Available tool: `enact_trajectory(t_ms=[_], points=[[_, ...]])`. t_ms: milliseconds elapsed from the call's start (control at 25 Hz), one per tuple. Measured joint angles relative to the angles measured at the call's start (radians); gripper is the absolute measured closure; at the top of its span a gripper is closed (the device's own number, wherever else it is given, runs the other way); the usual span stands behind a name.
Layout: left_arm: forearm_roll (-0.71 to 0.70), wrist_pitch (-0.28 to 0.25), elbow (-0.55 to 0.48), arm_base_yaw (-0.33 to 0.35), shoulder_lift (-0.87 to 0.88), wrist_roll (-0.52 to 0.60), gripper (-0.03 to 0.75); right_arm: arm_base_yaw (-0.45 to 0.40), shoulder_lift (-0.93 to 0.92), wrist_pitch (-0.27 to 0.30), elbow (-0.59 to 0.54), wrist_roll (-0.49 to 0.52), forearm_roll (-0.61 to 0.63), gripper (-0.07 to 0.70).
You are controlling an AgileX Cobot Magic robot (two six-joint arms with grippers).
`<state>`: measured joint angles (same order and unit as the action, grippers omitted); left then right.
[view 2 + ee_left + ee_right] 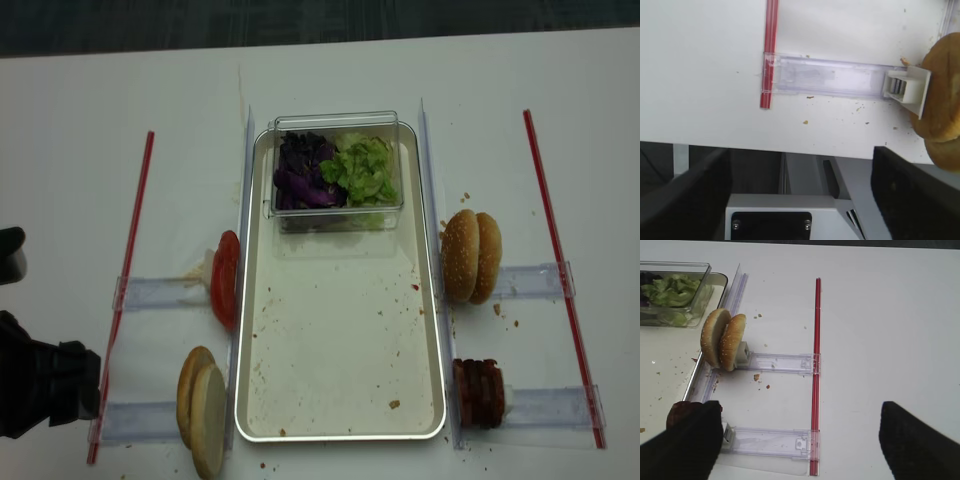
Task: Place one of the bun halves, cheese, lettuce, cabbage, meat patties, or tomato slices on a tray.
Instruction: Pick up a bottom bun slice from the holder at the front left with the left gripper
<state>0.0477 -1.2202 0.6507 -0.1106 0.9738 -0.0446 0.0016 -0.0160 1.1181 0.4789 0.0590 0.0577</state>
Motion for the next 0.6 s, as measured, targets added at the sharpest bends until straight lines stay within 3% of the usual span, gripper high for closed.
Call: enact_trajectory(t_ms=[160, 240, 440, 600], points=[[0.044, 0.0, 0.0, 0.01, 0.0, -0.003, 0.156, 0.0, 0.0, 0.0, 0.0, 0.0, 0.0, -0.029], [0.059, 0.0, 0.0, 0.049, 0.0, -0.009, 0.16, 0.0, 0.0, 0.0, 0.0, 0.0, 0.0, -0.029], [0.065, 0.012, 0.0, 0.216, 0.0, -0.107, 0.169, 0.0, 0.0, 0.0, 0.0, 0.0, 0.0, -0.029], [0.067, 0.06, 0.0, 0.406, 0.002, -0.231, 0.169, 0.0, 0.0, 0.0, 0.0, 0.0, 0.0, -0.029]])
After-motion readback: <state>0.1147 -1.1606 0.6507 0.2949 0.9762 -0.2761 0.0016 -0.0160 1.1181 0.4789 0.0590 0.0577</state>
